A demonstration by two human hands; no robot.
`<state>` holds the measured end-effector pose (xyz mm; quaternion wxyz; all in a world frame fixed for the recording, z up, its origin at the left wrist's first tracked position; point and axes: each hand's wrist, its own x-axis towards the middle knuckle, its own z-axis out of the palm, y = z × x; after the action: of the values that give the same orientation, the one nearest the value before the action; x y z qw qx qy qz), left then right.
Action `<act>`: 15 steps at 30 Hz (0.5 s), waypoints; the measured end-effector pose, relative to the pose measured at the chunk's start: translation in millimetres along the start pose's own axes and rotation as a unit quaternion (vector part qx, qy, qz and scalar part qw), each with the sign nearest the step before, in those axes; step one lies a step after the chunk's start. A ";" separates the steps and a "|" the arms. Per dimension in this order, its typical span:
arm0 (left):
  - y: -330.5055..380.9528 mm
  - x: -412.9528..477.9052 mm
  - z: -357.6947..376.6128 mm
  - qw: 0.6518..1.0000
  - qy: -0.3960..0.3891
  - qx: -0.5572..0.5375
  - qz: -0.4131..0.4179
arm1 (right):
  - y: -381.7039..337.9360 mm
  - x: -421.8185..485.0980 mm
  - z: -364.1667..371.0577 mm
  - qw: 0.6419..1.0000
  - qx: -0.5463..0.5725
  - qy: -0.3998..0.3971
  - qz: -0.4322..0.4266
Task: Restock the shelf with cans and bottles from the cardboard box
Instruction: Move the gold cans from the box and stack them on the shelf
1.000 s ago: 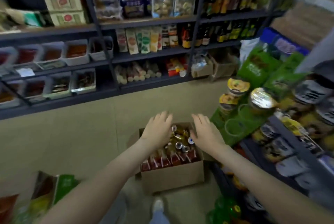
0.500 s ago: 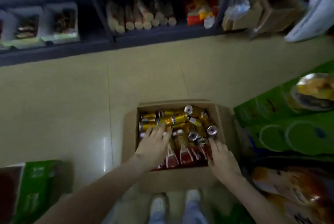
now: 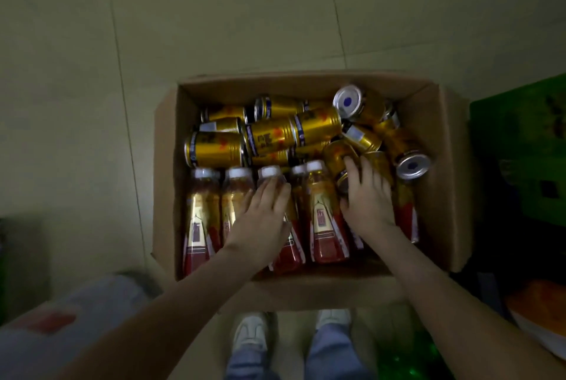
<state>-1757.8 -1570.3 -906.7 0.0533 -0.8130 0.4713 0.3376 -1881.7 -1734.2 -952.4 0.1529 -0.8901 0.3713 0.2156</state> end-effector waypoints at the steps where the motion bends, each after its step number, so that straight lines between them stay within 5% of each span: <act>1: 1.0 1.6 5.1 1.000 -0.002 -0.016 -0.008 | 1.7 5.2 2.6 1.000 -0.007 0.014 -0.002; 5: 7.7 3.9 8.6 0.996 0.035 -0.082 -0.019 | 8.8 8.2 1.5 0.998 0.034 0.046 -0.024; 8: 22.5 9.2 -9.5 0.947 0.096 -0.300 -0.065 | 11.3 -6.2 -10.1 0.990 0.111 0.083 -0.039; 9: 29.9 12.7 -19.4 0.900 0.087 -0.415 -0.098 | 10.3 -13.4 -14.8 0.985 0.130 0.102 -0.049; 11: 45.1 22.4 -40.1 0.733 -0.003 -0.663 -0.152 | 3.0 -28.9 -24.6 0.974 0.170 0.129 -0.076; 13: 53.5 33.6 -50.2 0.599 -0.076 -0.779 -0.168 | -10.6 -43.1 -33.2 0.964 0.193 0.146 -0.106; 15: 55.2 37.7 -53.4 0.561 -0.101 -0.804 -0.167 | -23.8 -52.2 -39.0 0.957 0.196 0.158 -0.144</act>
<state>-1763.2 -1649.8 -875.5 -0.5199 -0.5437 -0.1480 0.6420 -1886.8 -1703.8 -890.2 0.2933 -0.9094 0.2933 -0.0293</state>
